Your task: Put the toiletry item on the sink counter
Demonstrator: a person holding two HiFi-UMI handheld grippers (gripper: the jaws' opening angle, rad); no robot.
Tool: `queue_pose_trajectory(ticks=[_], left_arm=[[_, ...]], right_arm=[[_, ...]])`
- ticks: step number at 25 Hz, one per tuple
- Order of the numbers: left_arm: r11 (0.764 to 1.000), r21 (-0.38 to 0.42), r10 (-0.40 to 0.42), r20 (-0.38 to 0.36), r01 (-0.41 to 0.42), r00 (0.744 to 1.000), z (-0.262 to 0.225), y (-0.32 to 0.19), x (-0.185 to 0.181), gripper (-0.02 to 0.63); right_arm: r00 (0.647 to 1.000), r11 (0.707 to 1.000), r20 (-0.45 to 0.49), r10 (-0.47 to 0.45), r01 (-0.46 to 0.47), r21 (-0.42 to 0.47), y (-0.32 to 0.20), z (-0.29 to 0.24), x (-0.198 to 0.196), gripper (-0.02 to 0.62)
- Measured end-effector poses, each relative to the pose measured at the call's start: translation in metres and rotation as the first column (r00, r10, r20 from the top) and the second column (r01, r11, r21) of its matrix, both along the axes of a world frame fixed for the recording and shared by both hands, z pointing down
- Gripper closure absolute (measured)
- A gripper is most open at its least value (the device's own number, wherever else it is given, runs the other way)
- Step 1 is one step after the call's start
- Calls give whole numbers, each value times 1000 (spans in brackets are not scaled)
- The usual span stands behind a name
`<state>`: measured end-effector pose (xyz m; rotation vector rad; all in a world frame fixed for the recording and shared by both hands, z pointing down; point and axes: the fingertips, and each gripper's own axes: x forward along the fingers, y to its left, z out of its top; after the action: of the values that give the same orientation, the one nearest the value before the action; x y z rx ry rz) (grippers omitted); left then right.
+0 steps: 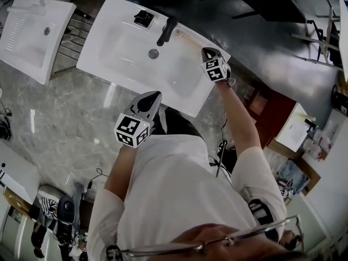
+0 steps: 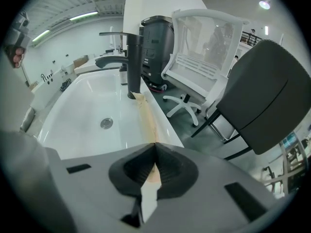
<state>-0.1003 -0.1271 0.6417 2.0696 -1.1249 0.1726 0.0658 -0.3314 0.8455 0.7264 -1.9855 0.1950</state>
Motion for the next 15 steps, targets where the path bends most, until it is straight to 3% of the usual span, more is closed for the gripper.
queue_pose_trajectory(ticks=[7, 11, 15], left_arm=[[1000, -10, -21, 13, 21, 1000, 5, 2, -18, 601], [1000, -15, -24, 14, 24, 1000, 7, 2, -22, 601], [1000, -9, -21, 13, 21, 1000, 4, 2, -24, 601]], right_arm=[[999, 999, -21, 34, -34, -4, -10, 7, -4, 569], [999, 999, -40, 15, -17, -31, -9, 12, -8, 494], [998, 999, -54, 16, -18, -39, -8, 11, -6, 459]])
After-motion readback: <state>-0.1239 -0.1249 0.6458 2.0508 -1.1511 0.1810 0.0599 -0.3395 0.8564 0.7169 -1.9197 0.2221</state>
